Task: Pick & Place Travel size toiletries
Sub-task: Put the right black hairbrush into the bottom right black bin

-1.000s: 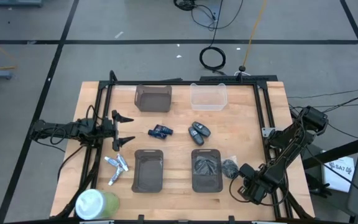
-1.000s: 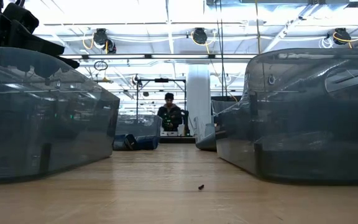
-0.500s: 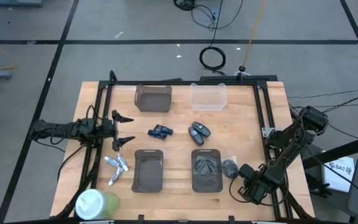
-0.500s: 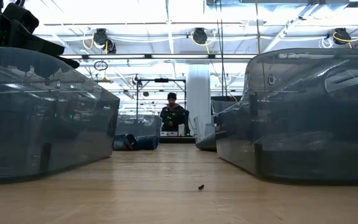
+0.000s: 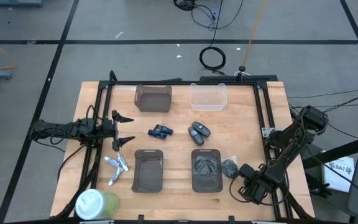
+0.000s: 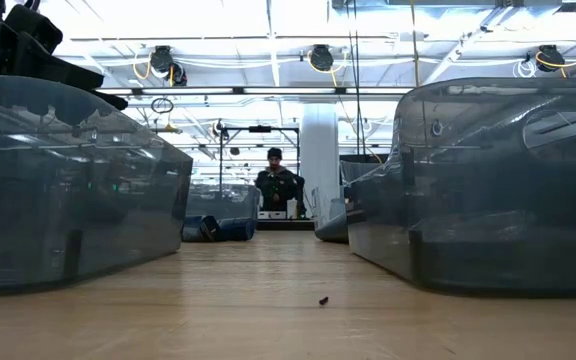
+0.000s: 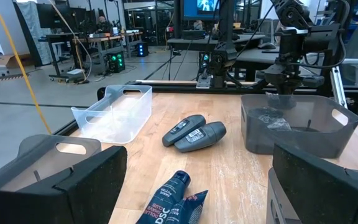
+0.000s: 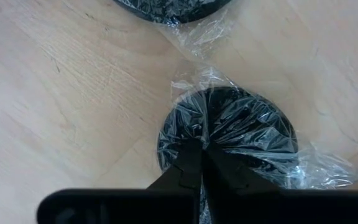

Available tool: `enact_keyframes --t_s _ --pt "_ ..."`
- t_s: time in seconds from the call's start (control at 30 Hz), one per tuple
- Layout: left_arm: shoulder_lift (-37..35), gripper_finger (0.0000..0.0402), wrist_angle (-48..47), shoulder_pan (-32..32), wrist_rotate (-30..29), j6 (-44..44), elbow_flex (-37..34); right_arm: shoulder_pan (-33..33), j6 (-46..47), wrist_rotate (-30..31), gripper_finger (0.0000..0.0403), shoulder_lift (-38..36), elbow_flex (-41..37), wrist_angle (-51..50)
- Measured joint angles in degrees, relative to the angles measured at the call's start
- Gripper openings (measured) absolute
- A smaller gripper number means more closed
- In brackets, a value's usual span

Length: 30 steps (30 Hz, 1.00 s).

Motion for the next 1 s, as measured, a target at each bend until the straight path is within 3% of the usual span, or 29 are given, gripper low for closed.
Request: enact_keyframes --t_s 0.63,1.0 --pt "0.0 0.0395 0.0 0.0 0.0 0.0 0.0 0.0 -4.1 0.2 0.0 -6.7 -0.1 0.5" --pt "0.0 0.0395 0.0 0.0 0.0 0.0 0.0 -0.1 -14.8 4.4 0.0 -6.9 0.0 11.1"
